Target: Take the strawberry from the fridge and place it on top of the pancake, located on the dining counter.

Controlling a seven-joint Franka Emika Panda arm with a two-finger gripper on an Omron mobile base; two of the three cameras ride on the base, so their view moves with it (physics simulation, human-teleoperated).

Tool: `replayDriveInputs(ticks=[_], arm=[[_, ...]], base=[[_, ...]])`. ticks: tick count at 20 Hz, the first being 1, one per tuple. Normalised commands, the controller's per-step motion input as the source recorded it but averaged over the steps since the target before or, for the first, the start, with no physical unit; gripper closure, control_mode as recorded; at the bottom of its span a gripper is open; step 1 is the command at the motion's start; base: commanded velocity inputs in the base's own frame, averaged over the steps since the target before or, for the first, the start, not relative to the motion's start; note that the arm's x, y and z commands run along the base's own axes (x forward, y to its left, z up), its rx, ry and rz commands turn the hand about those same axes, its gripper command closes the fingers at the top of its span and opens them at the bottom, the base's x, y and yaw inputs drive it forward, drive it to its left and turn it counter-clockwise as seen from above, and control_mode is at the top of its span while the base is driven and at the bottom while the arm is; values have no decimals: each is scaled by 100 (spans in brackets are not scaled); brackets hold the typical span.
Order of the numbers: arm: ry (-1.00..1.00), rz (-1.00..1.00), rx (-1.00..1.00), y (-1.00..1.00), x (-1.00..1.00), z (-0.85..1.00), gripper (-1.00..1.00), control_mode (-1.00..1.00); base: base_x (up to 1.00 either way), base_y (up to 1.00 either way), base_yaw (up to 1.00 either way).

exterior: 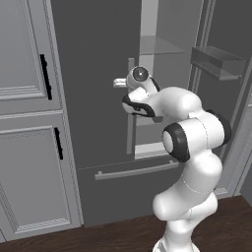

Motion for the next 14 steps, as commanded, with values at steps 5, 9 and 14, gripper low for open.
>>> replayDriveInputs(ticks=[5, 9, 14], arm=[[0, -7, 0, 3, -35, 0, 100, -100], [0, -17, 0, 13, -76, 0, 100, -100], [0, -15, 0, 27, -82, 0, 100, -100]], base=[[0, 0, 0], [0, 0, 0], [0, 0, 0]])
